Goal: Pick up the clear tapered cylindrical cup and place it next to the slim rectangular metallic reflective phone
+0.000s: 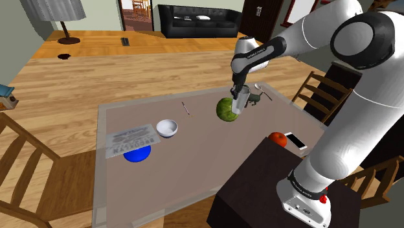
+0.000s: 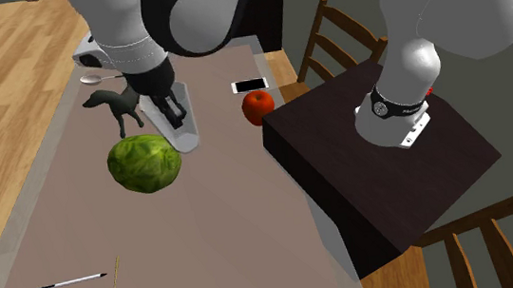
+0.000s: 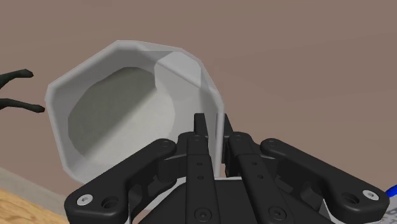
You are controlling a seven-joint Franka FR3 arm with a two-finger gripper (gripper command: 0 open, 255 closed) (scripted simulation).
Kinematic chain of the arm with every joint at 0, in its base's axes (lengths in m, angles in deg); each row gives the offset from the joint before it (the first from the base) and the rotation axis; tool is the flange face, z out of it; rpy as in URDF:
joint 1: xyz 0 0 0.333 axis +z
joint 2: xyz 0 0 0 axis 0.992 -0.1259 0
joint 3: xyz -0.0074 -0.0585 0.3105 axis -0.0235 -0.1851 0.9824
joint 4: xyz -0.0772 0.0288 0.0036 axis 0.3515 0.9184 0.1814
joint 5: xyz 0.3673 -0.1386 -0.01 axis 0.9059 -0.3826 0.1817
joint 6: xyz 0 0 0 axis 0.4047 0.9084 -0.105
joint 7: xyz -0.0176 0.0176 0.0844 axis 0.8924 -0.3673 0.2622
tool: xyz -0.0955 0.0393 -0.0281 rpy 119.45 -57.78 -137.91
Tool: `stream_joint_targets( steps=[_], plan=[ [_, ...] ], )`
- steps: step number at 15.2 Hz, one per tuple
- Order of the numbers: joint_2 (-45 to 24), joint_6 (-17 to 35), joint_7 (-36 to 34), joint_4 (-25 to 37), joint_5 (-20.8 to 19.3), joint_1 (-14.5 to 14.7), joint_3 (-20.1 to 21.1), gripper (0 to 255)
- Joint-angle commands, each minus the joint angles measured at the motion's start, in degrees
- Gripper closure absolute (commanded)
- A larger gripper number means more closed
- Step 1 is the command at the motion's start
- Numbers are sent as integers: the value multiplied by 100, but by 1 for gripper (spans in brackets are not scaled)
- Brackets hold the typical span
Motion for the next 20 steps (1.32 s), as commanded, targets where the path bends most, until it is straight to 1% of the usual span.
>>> stream_joint_targets(
  steps=[1,7,14,20],
  plan=[
    [92,-155,13,64,-7,2,-2,255],
    [321,-572,34,255,-22,14,3,255],
    [1057,-321,732,-622,-274,-422,-438,255],
    [1532,-180,1410,-1121,-530,-837,-892,255]
  ],
)
